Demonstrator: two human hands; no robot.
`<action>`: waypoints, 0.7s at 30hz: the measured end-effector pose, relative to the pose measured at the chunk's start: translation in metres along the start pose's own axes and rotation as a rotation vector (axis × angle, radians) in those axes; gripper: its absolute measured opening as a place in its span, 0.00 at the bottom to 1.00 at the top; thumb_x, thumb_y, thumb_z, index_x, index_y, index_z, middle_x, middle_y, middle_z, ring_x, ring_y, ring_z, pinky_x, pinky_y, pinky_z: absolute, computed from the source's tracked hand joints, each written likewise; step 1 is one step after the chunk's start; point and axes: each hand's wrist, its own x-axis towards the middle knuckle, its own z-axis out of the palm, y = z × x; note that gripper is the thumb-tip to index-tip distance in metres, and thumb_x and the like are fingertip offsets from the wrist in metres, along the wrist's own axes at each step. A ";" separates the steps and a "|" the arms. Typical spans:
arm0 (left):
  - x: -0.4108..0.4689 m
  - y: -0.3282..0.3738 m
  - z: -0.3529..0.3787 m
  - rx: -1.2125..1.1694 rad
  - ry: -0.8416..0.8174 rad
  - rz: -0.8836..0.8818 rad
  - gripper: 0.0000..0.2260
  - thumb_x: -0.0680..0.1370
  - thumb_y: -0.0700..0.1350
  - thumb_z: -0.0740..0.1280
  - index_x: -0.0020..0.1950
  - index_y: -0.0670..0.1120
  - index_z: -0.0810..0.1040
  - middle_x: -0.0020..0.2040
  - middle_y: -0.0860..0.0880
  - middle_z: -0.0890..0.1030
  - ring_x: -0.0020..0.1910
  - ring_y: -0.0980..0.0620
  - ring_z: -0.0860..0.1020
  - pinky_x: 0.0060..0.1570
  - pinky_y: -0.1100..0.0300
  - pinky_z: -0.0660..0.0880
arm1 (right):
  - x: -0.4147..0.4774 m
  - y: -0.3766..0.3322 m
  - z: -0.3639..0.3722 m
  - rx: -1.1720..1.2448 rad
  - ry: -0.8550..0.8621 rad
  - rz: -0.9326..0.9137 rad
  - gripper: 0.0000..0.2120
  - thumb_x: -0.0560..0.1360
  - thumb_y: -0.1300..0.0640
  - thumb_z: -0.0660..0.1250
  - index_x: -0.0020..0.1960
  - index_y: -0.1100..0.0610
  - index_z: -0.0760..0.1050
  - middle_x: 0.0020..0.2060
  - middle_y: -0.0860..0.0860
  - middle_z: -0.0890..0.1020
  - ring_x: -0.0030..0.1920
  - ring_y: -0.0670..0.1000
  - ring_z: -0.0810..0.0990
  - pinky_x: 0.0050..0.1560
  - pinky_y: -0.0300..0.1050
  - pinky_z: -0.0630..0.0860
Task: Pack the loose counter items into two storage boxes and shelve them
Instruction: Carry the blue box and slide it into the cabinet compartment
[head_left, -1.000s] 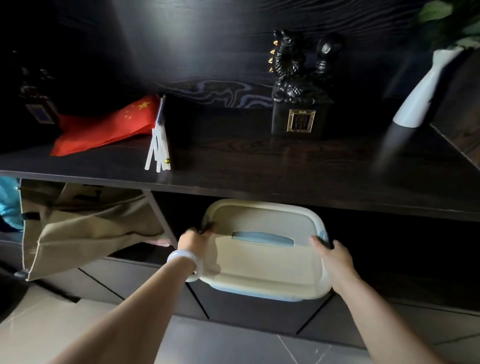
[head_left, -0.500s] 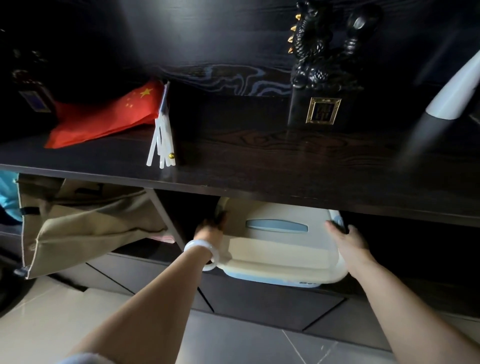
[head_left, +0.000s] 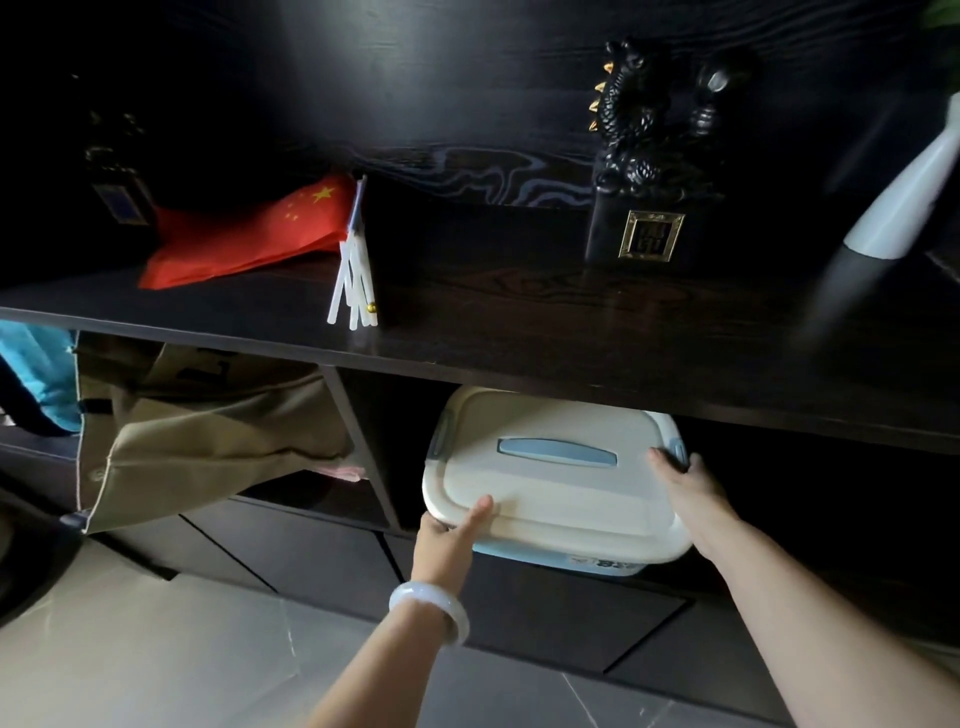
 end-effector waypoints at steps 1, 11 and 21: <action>-0.001 -0.001 0.004 -0.001 0.000 0.022 0.17 0.71 0.56 0.76 0.54 0.47 0.83 0.48 0.52 0.86 0.49 0.53 0.82 0.56 0.56 0.74 | -0.001 0.001 0.000 0.006 0.000 0.006 0.34 0.76 0.39 0.63 0.74 0.57 0.62 0.67 0.60 0.72 0.64 0.62 0.73 0.63 0.51 0.70; 0.009 0.002 0.000 0.005 0.044 0.021 0.18 0.75 0.57 0.71 0.57 0.46 0.81 0.47 0.53 0.85 0.49 0.53 0.81 0.62 0.53 0.73 | -0.005 0.000 0.016 -0.003 -0.014 0.024 0.41 0.72 0.38 0.68 0.77 0.56 0.58 0.71 0.59 0.68 0.68 0.60 0.70 0.66 0.51 0.69; 0.026 0.004 -0.015 0.134 0.079 0.076 0.32 0.59 0.74 0.68 0.51 0.52 0.74 0.52 0.49 0.79 0.55 0.46 0.79 0.61 0.49 0.75 | -0.007 -0.008 0.036 -0.019 -0.009 -0.001 0.42 0.73 0.38 0.67 0.78 0.58 0.54 0.73 0.59 0.65 0.70 0.61 0.68 0.67 0.52 0.67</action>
